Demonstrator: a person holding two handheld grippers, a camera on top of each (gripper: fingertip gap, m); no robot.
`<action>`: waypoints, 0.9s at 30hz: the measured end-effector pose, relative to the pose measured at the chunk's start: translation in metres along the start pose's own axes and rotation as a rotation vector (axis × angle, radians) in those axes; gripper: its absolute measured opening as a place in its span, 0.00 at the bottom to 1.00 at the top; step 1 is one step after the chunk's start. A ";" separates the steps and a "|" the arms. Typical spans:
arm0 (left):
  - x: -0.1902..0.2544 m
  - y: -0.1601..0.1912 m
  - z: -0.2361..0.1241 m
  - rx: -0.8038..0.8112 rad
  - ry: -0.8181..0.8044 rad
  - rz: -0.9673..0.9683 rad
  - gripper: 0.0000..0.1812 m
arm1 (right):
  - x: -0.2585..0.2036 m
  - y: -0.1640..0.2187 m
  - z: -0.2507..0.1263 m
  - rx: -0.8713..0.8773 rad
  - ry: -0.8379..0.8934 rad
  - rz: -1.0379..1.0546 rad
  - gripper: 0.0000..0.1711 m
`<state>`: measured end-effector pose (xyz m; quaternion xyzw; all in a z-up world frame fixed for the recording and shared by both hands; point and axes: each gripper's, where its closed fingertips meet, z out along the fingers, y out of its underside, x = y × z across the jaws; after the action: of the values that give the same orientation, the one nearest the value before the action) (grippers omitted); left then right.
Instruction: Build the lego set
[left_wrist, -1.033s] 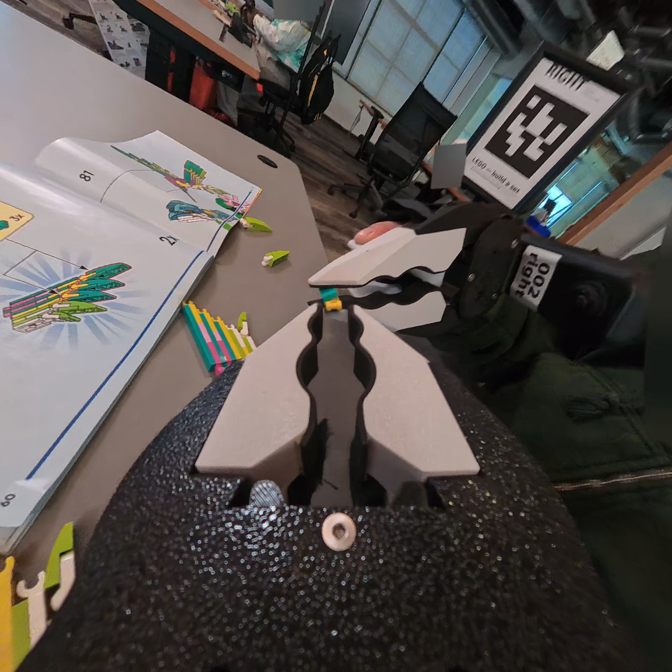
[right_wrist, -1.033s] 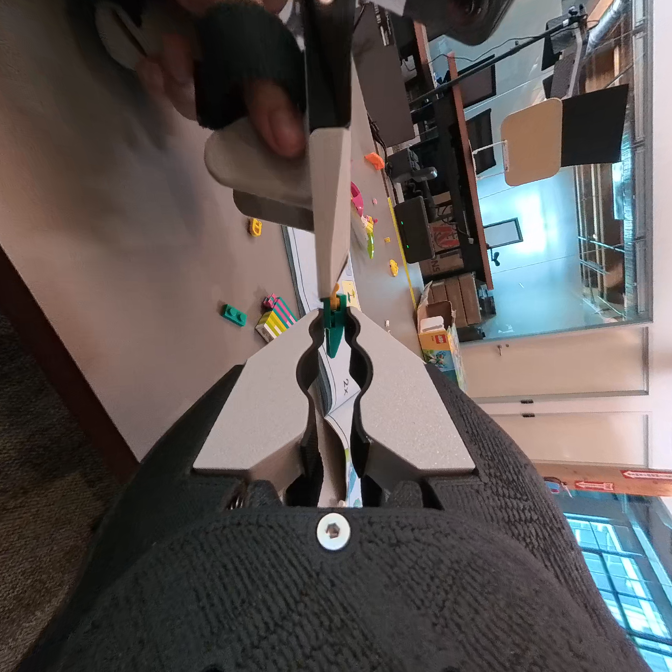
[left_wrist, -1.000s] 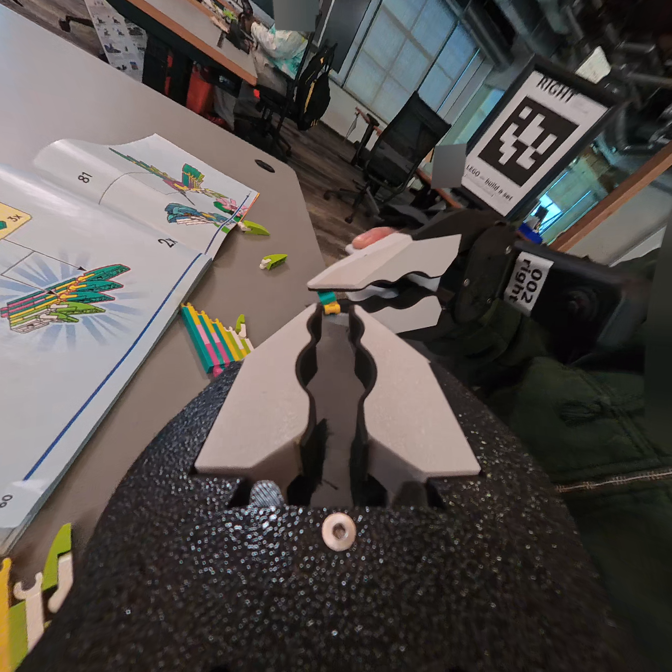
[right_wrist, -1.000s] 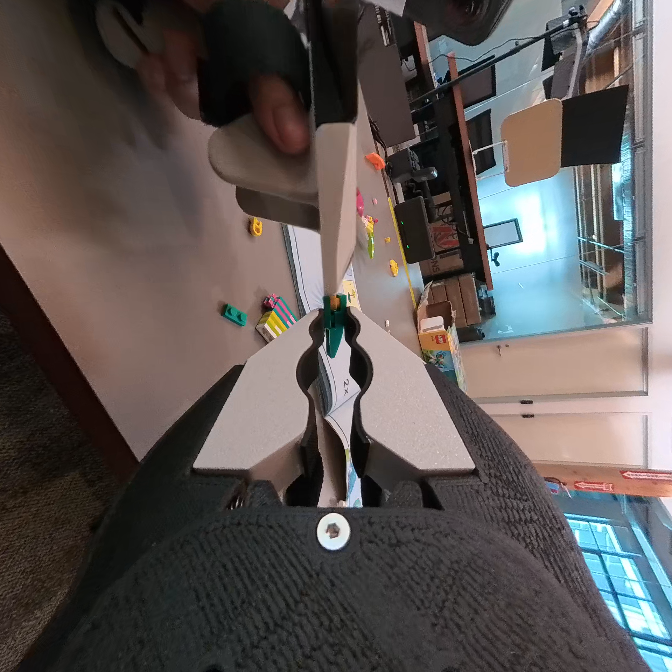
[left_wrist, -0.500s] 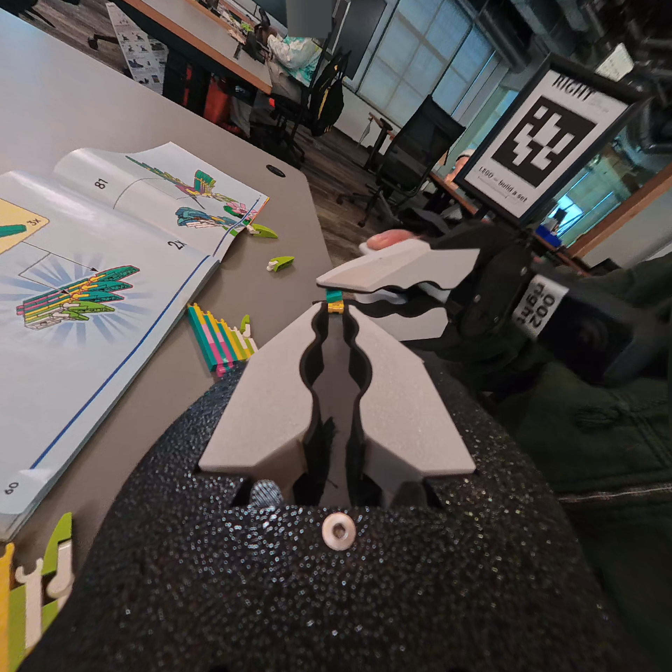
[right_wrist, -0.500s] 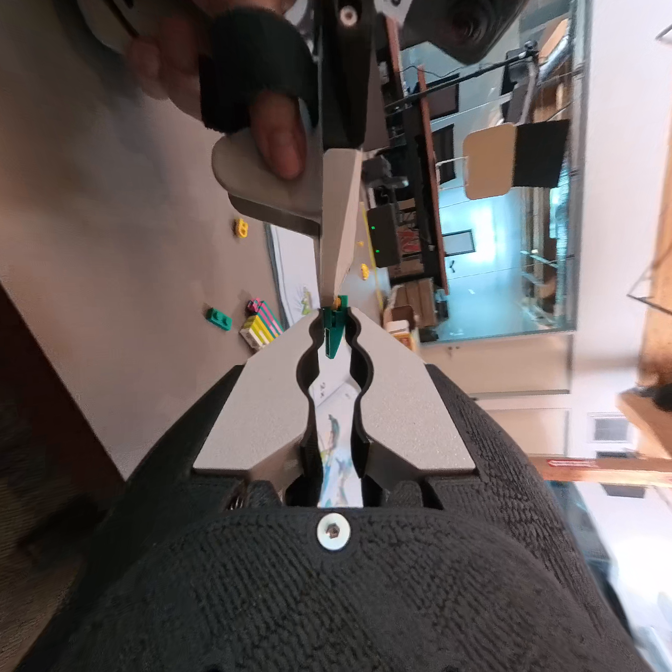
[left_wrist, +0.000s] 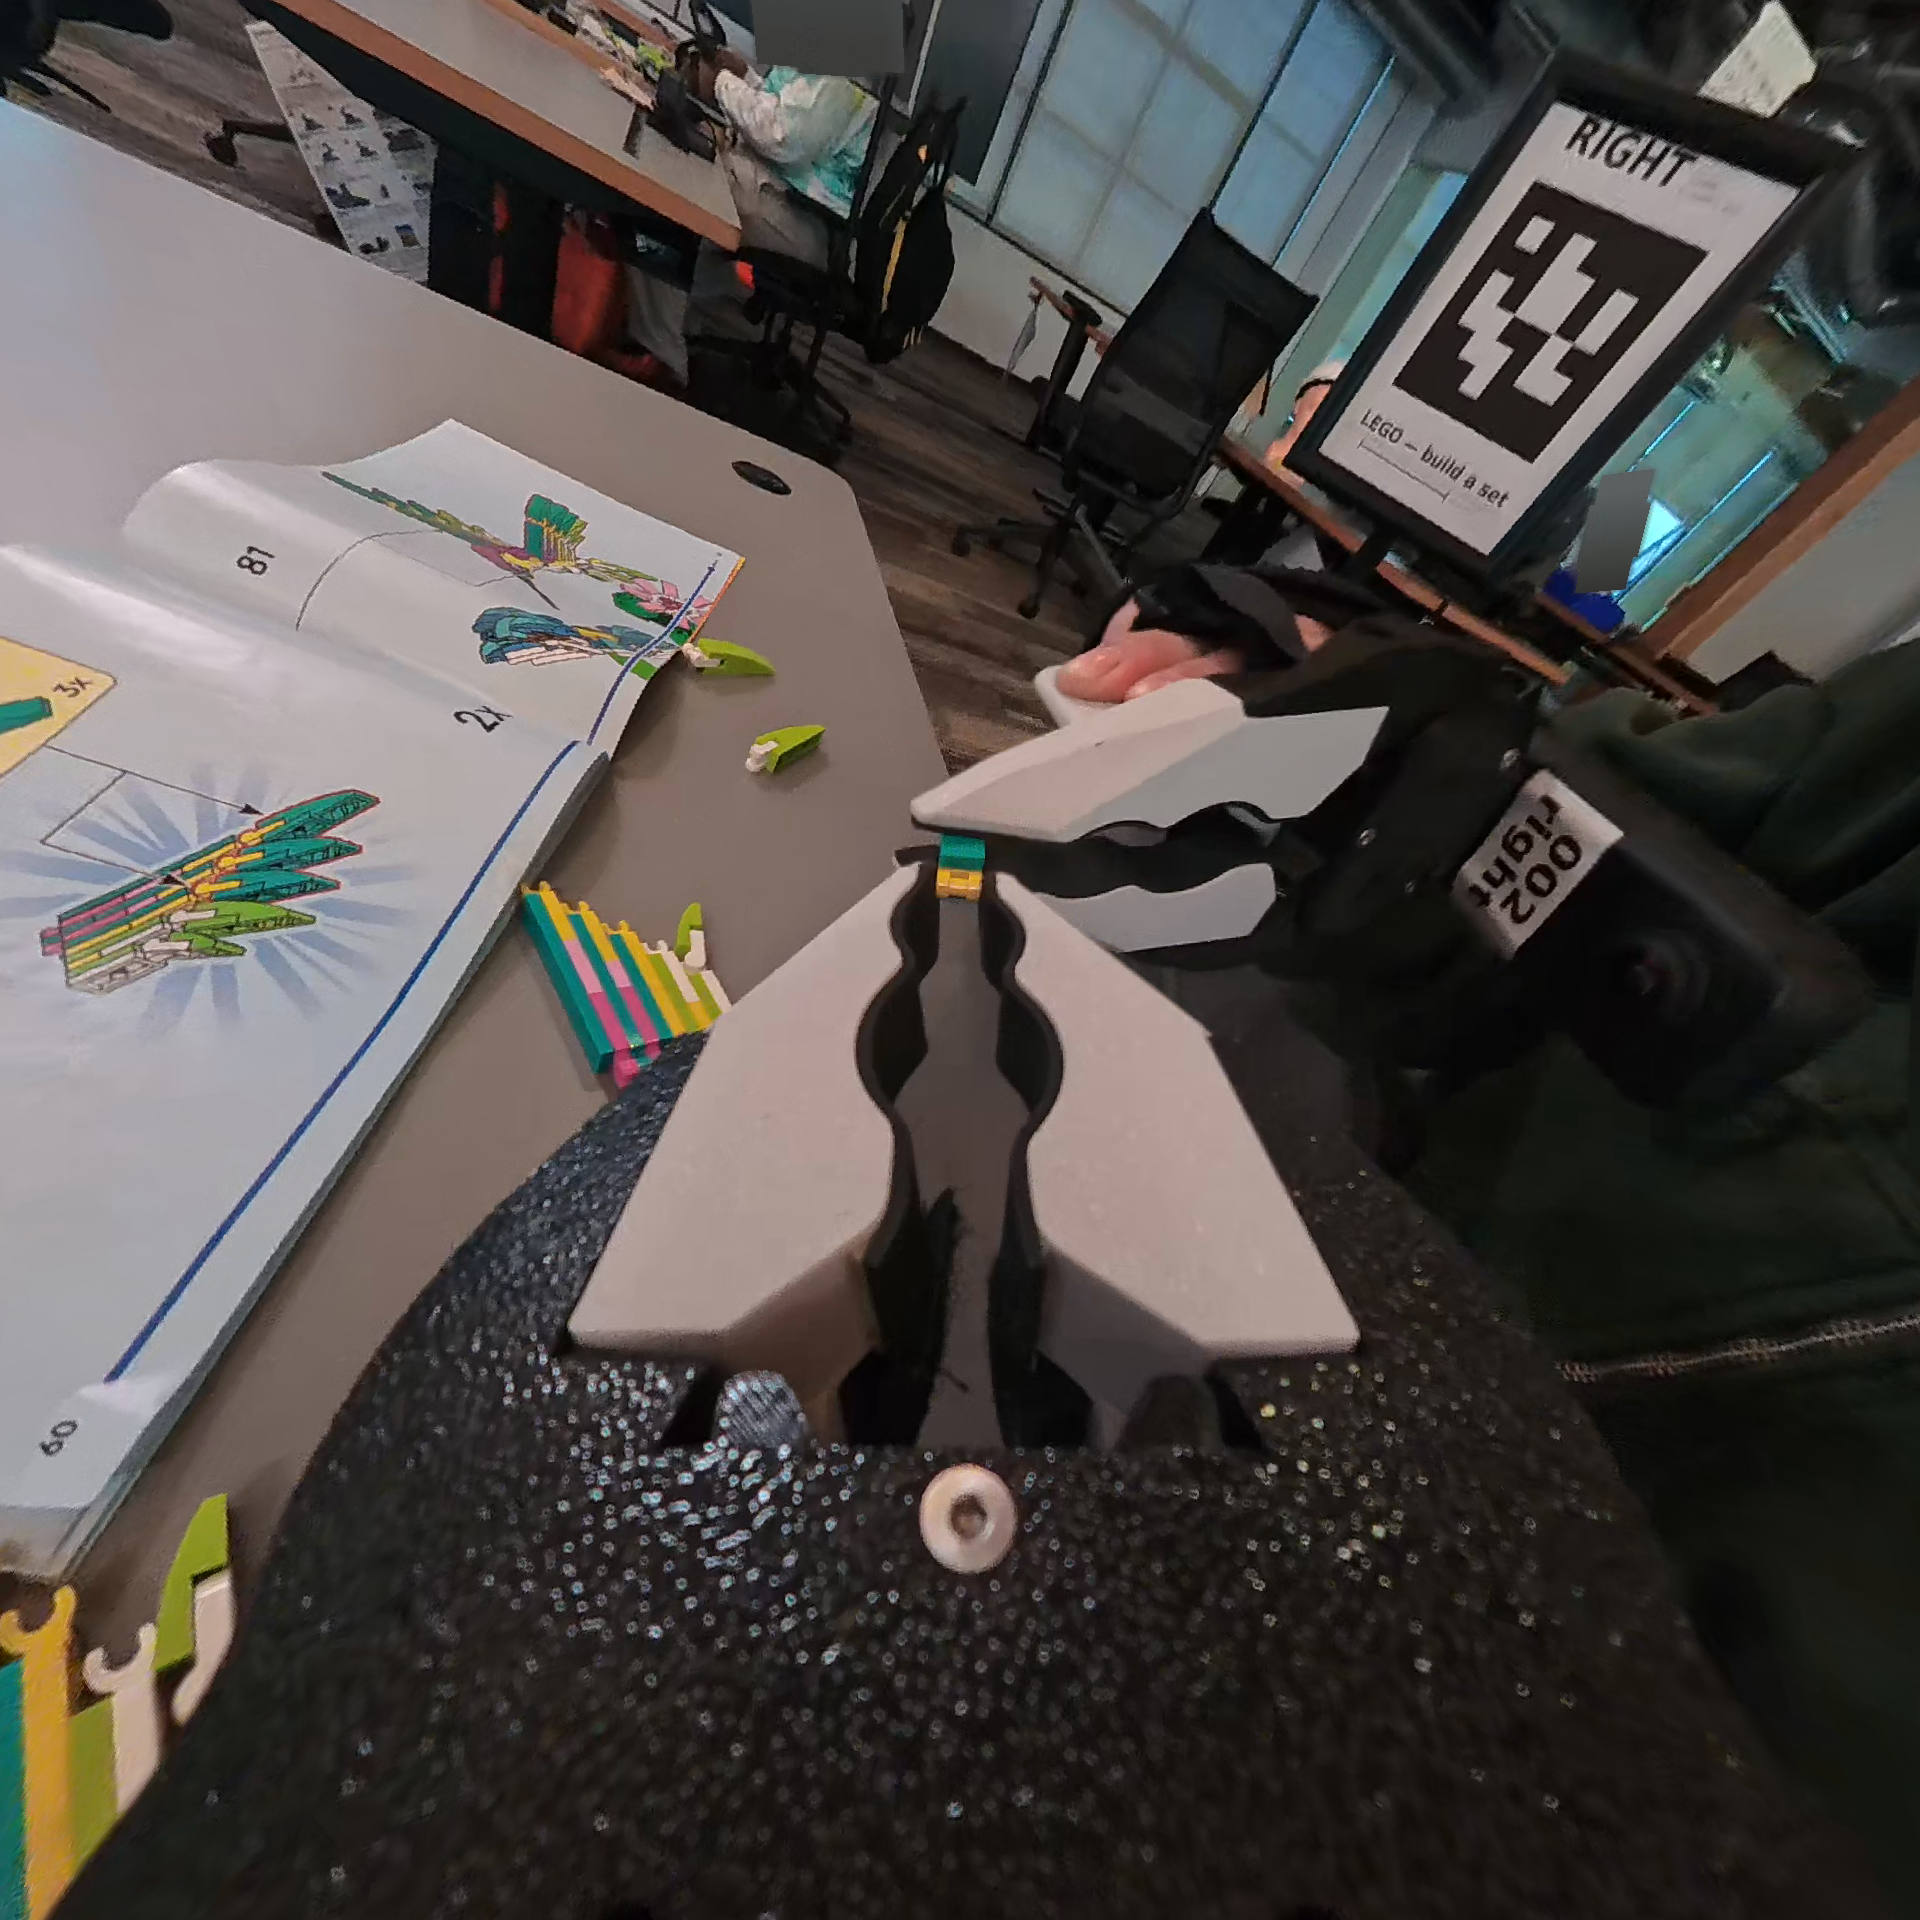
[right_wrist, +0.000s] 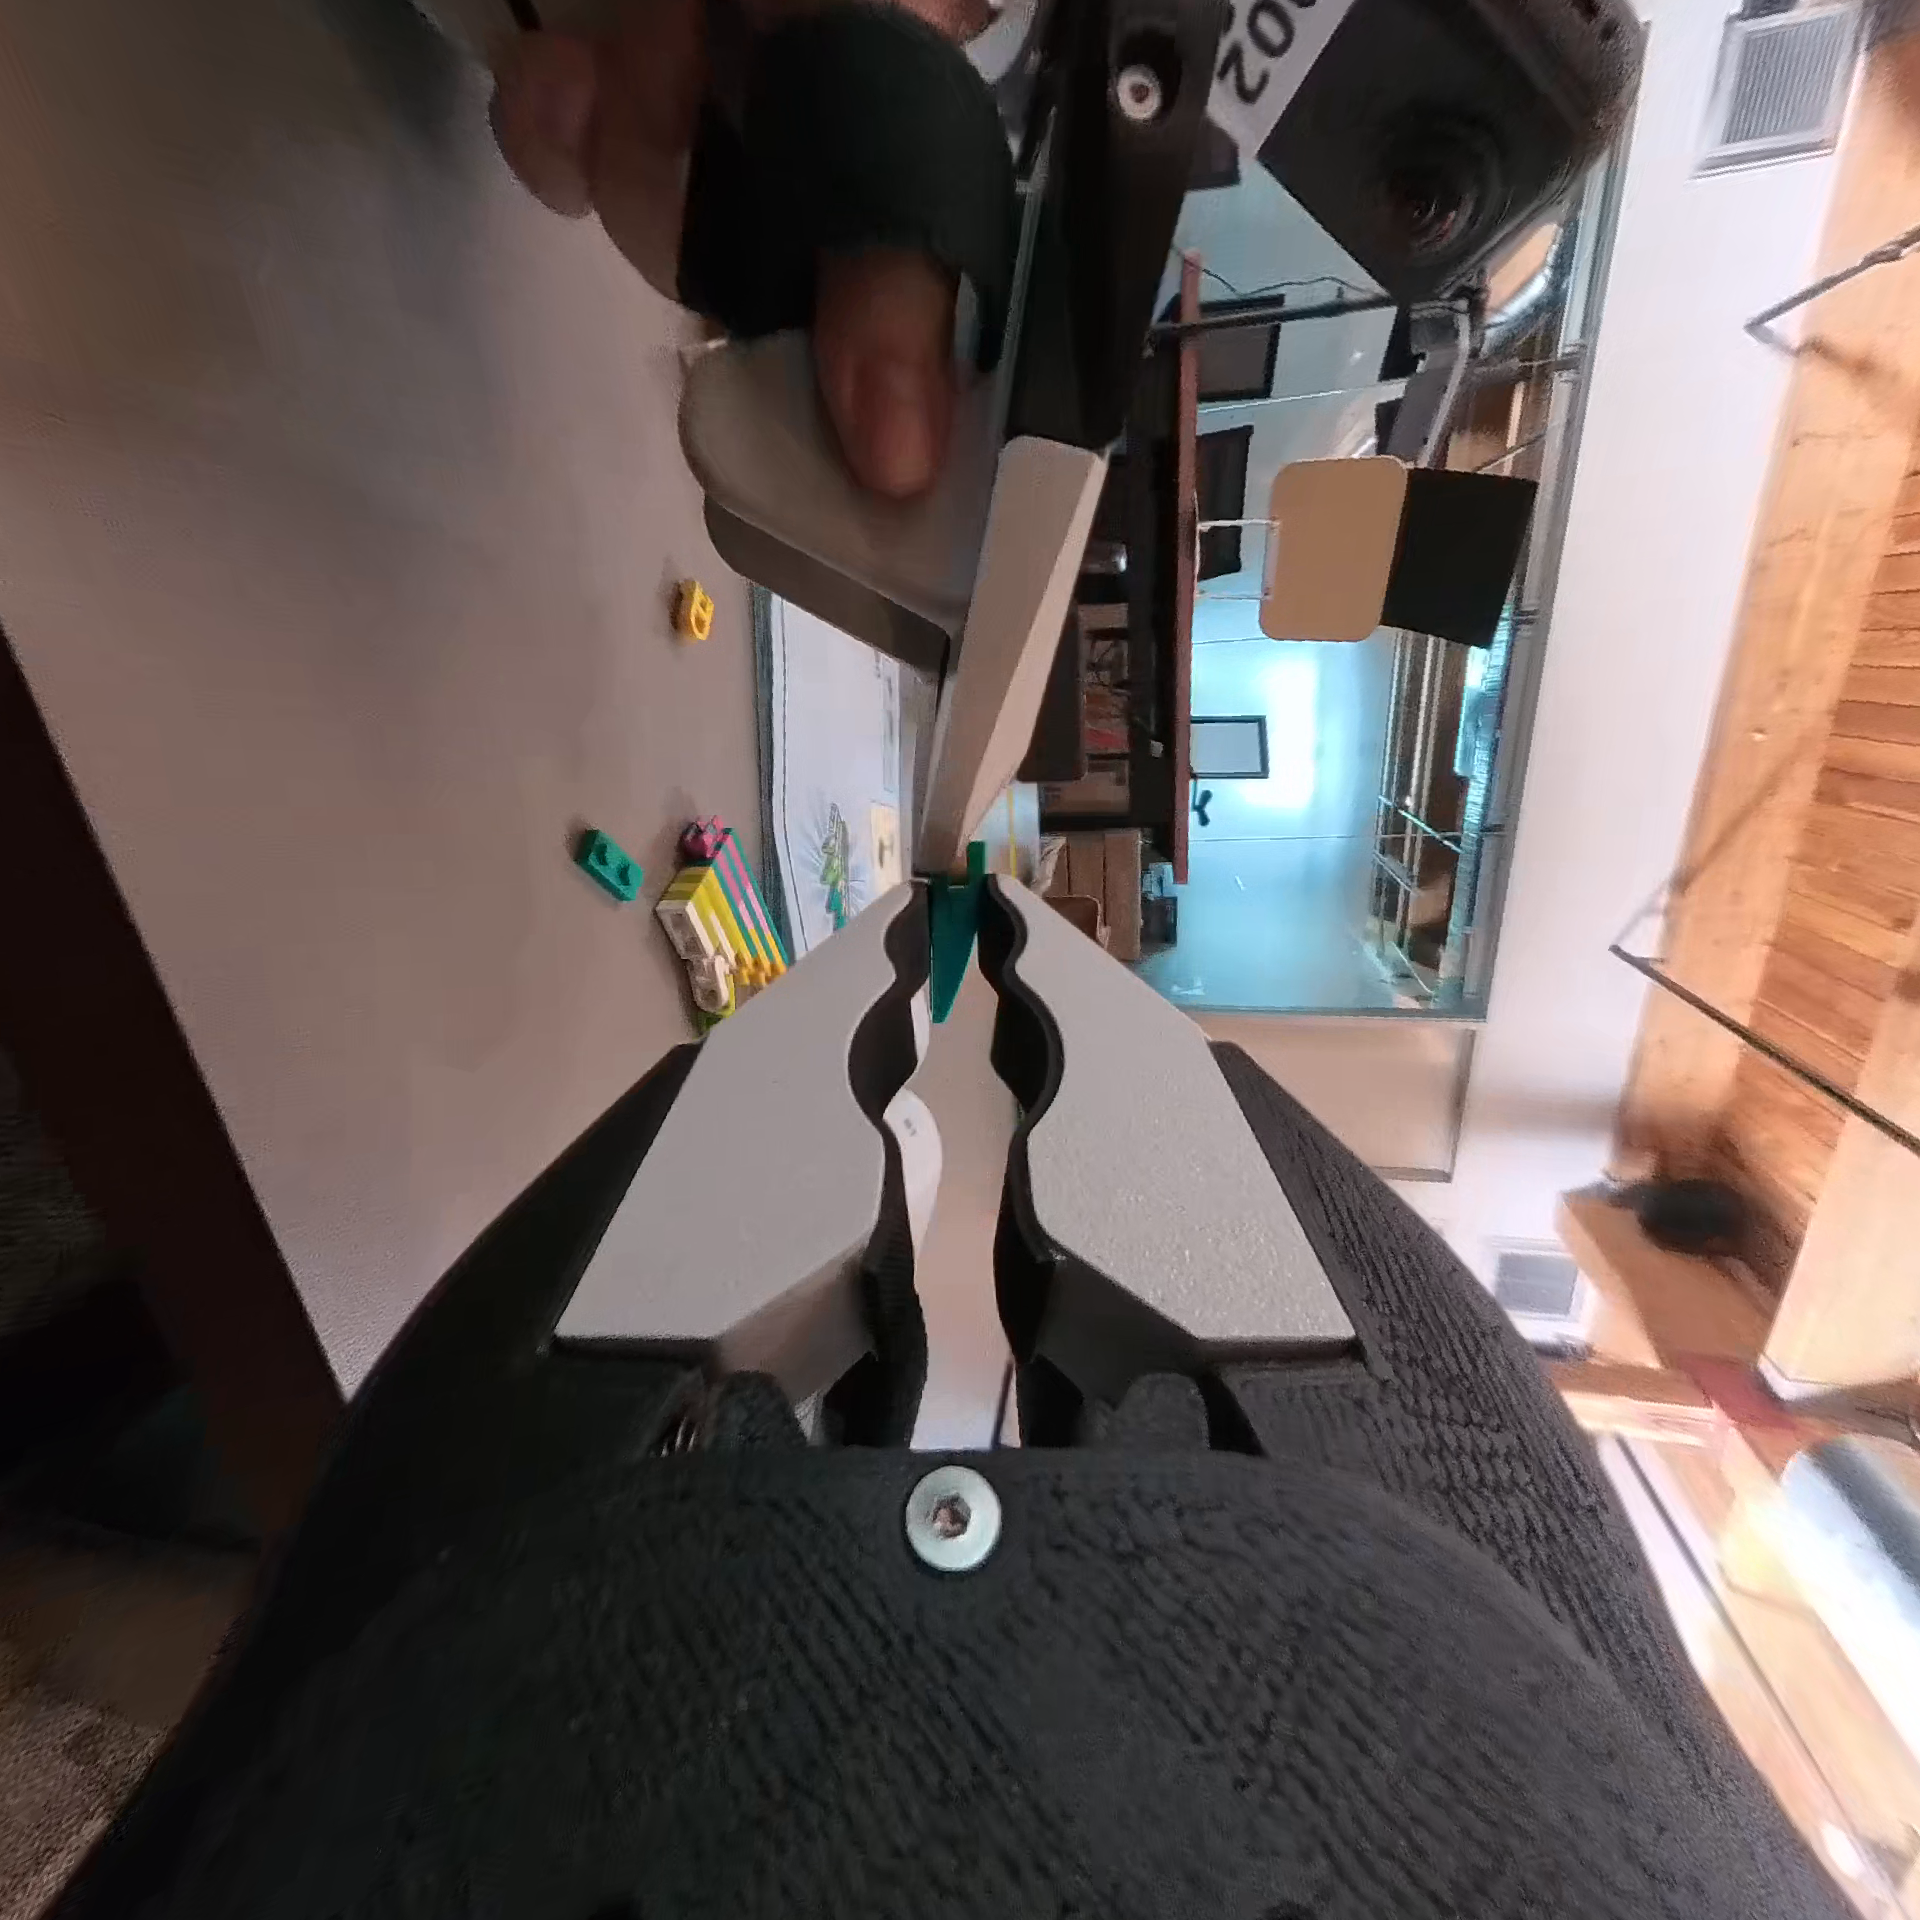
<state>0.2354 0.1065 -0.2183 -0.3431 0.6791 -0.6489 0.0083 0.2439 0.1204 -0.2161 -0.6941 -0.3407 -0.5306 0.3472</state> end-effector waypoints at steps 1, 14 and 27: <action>0.001 0.000 0.000 0.001 0.002 0.001 0.03 | 0.000 0.000 0.000 0.001 0.002 -0.004 0.04; -0.007 -0.003 -0.003 0.023 0.010 -0.084 0.03 | 0.002 0.008 0.004 0.086 -0.043 0.345 0.20; -0.010 -0.004 -0.005 -0.003 -0.034 -0.008 0.03 | -0.002 -0.001 0.005 0.158 -0.078 0.365 0.15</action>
<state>0.2425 0.1156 -0.2188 -0.3568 0.6784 -0.6420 0.0165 0.2455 0.1248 -0.2186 -0.7350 -0.2628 -0.4033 0.4777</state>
